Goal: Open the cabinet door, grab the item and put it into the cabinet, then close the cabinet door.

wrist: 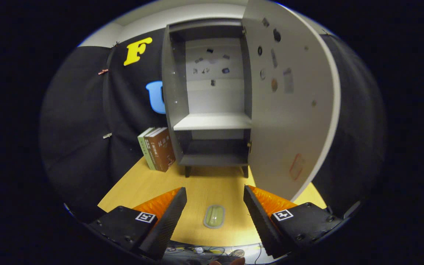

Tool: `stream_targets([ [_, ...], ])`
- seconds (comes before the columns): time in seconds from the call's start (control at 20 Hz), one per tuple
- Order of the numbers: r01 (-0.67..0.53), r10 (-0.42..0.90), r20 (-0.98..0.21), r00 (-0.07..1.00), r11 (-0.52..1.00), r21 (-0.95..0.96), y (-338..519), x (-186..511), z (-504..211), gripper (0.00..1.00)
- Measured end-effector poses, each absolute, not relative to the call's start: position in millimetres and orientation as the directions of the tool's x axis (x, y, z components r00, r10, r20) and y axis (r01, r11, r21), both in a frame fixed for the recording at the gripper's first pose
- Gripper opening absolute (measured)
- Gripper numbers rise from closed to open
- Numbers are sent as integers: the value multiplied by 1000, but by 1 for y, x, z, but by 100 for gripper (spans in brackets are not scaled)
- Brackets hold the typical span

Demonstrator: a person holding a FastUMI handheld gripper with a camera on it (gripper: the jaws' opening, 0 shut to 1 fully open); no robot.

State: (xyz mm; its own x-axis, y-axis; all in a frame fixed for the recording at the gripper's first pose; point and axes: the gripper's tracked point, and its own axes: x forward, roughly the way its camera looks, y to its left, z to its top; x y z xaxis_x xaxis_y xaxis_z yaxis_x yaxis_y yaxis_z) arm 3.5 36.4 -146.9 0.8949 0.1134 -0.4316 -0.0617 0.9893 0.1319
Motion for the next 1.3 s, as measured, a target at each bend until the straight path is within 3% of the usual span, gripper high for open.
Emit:
stream_targets([
  [0.3,-52,123,-632,765,990,130,43,-5,-223,99],
  [0.55,-10,81,-727,682,995,102,41,-6,-272,95],
  [0.7,25,59,-767,639,995,98,36,-8,-291,75],
  [0.75,34,56,-775,630,994,100,38,-10,-293,74],
  [0.9,39,24,-801,598,997,59,36,-13,-306,44],
  [1.05,49,-7,-791,611,998,29,32,-11,-309,23],
  [1.1,40,6,-788,615,998,39,32,-8,-304,23],
  [1.15,33,16,-793,609,998,46,34,-8,-310,15],
  [1.3,24,28,-774,632,998,55,32,-7,-293,15],
])
